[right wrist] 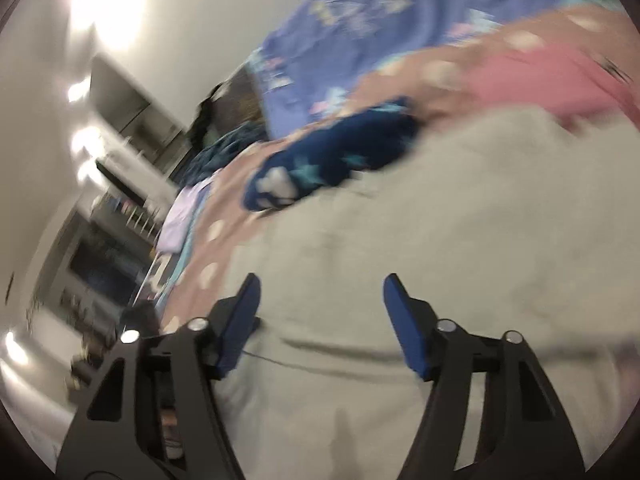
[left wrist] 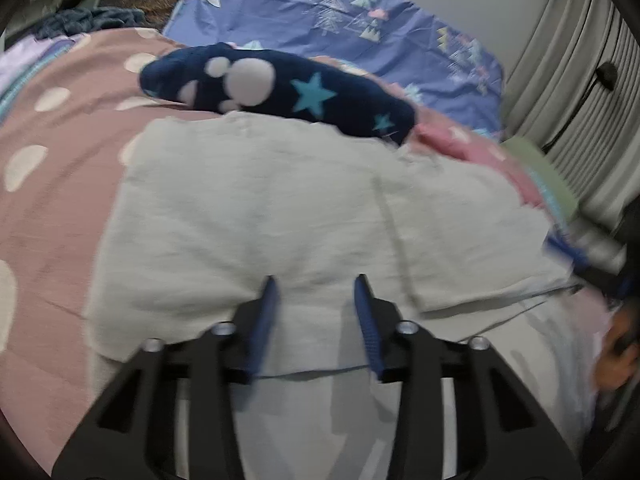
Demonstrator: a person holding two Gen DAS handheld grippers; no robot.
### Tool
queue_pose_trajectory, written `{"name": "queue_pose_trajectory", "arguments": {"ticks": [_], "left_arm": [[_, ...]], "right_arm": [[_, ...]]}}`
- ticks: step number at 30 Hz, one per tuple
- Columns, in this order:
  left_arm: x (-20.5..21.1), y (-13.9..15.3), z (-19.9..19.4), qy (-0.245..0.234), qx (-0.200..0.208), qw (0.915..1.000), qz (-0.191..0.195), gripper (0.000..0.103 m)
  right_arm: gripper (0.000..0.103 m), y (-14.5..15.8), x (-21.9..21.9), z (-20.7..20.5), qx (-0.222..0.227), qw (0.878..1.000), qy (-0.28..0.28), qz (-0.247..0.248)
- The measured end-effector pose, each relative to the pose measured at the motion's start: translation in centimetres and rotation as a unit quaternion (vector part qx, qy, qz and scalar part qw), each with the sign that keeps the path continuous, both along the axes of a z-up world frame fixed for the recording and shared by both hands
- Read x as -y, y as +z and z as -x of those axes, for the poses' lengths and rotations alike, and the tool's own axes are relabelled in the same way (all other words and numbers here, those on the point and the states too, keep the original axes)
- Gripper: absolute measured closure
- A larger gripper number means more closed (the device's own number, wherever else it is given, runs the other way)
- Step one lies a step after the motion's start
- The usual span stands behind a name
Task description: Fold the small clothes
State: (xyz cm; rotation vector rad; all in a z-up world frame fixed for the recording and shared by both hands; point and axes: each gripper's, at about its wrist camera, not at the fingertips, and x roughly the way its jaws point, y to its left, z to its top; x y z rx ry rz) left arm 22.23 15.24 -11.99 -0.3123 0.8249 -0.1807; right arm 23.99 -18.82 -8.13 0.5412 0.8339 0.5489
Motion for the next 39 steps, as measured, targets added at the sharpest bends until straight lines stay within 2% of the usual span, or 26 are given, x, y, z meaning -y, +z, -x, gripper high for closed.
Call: {"name": "queue_pose_trajectory", "arguments": {"ticks": [3,4,5,8,9,10,11,13,15,18,21,23,25,28,29,33,34,36,39], "left_arm": [[2.6,0.7,-1.2,-0.045,0.005,0.9986,0.027,0.060],[3.5,0.7,-1.6,-0.058,-0.002,0.9979,0.030,0.060],[4.6,0.4,-2.3,-0.069,-0.014,0.9971,0.028,0.060],[7.1,-0.1,-3.7,-0.073,-0.022,0.9970,-0.011,0.062],[7.5,0.0,-4.1,-0.071,-0.023,0.9971,-0.012,0.082],[7.7,0.1,-4.5,-0.071,-0.027,0.9971,-0.004,0.098],[7.7,0.1,-4.8,-0.072,-0.032,0.9969,0.009,0.098],[8.1,1.3,-4.8,-0.070,-0.016,0.9974,0.006,0.099],[8.1,3.3,-4.4,-0.072,0.013,0.9973,0.000,0.099],[7.6,7.9,-3.4,-0.070,0.068,0.9951,-0.014,0.099],[5.5,11.9,-1.6,-0.048,0.118,0.9903,-0.057,0.099],[3.5,12.5,-0.5,-0.027,0.125,0.9878,-0.089,0.099],[1.1,11.5,-0.1,-0.001,0.112,0.9871,-0.114,0.099],[-2.0,8.0,-0.5,0.031,0.060,0.9923,-0.104,0.098],[-2.7,6.4,-0.7,0.039,0.043,0.9919,-0.113,0.097],[-3.9,2.5,-1.6,0.071,-0.007,0.9834,-0.167,0.091],[-4.1,2.2,-1.7,0.076,-0.010,0.9823,-0.171,0.090],[-4.2,2.4,-1.4,0.085,-0.002,0.9808,-0.175,0.067],[-3.5,2.9,-0.8,0.072,0.022,0.9770,-0.199,0.064]], "right_arm": [[0.058,-3.2,2.6,1.7,-0.026,0.999,-0.001,-0.026],[0.059,-3.7,2.8,2.2,-0.027,0.999,0.004,-0.022],[0.060,-4.2,3.0,2.7,-0.027,1.000,0.004,-0.010],[0.082,-5.3,3.7,3.2,-0.019,0.999,-0.030,0.037],[0.089,-5.9,4.2,2.9,-0.032,0.998,-0.044,0.039],[0.089,-6.1,4.4,2.9,-0.038,0.998,-0.047,0.036],[0.089,-6.2,4.4,2.9,-0.038,0.998,-0.048,0.036],[0.089,-6.2,4.1,3.1,-0.028,0.997,-0.046,0.052],[0.088,-6.1,3.8,3.1,-0.026,0.997,-0.046,0.059],[0.088,-6.3,4.1,3.3,-0.028,0.997,-0.045,0.053],[0.088,-6.1,3.6,2.9,-0.027,0.997,-0.046,0.058],[0.088,-6.0,3.5,2.9,-0.026,0.997,-0.046,0.060],[0.088,-6.0,3.5,2.9,-0.026,0.997,-0.046,0.063],[0.088,-6.0,3.2,3.0,-0.024,0.996,-0.047,0.073],[0.088,-5.9,3.0,2.8,-0.023,0.996,-0.047,0.075],[0.087,-6.0,3.0,2.8,-0.023,0.996,-0.046,0.073],[0.087,-6.0,2.9,2.8,-0.023,0.996,-0.047,0.072],[0.087,-6.0,2.9,2.8,-0.023,0.996,-0.047,0.073],[0.087,-6.0,2.9,2.8,-0.023,0.996,-0.046,0.072]]}}
